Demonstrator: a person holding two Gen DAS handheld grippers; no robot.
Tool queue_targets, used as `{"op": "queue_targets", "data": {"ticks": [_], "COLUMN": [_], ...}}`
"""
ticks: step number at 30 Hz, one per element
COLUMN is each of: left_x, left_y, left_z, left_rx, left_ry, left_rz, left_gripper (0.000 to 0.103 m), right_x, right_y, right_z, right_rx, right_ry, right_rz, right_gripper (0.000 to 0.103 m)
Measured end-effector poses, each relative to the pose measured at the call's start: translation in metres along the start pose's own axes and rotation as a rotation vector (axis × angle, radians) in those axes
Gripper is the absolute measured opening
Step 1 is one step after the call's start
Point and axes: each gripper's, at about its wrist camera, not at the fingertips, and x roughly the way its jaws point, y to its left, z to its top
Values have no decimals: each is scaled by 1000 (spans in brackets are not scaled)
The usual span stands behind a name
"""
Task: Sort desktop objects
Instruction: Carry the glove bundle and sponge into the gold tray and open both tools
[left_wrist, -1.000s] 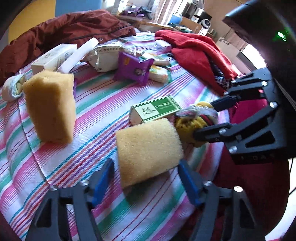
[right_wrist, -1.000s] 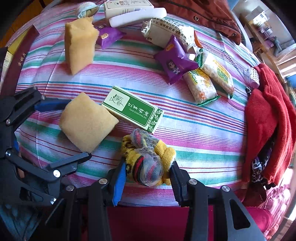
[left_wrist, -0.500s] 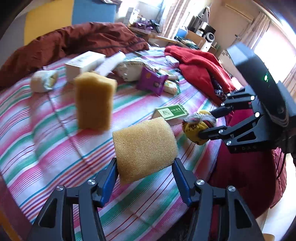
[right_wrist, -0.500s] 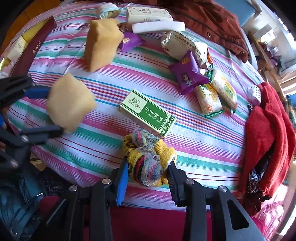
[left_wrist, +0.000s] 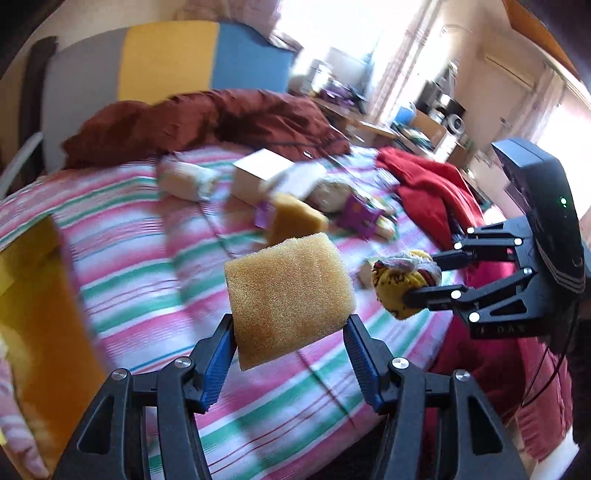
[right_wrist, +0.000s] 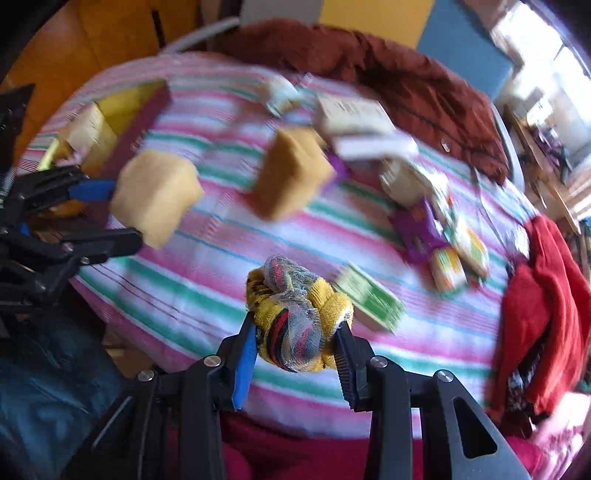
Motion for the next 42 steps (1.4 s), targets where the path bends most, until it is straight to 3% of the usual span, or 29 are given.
{"op": "queue_targets", "data": {"ticks": [8,14,18,28,42], "left_x": [-53,-89,-104,-127,-140], "left_y": [58,105,133,173,207], "left_z": [-8,-21,-32,-59,-78], "left_rx": [-125,-221,-286,-383,-467], "left_ry": [-108,-166,-186,-197,-206], "left_rz": [203,396,467,560,583], "left_gripper": [60,60,60,60,60], "right_x": [-1,8,12,24,33], "right_y": [52,98,125,182,221], "right_z": [56,95,116,152,199], "right_rx": [-32,-49,-46,-99,-94], "right_ry": [-145,-200,-220,-217,-228], "right_rz": [147,256,308,368,374], "right_gripper": [39,39,39,39,39]}}
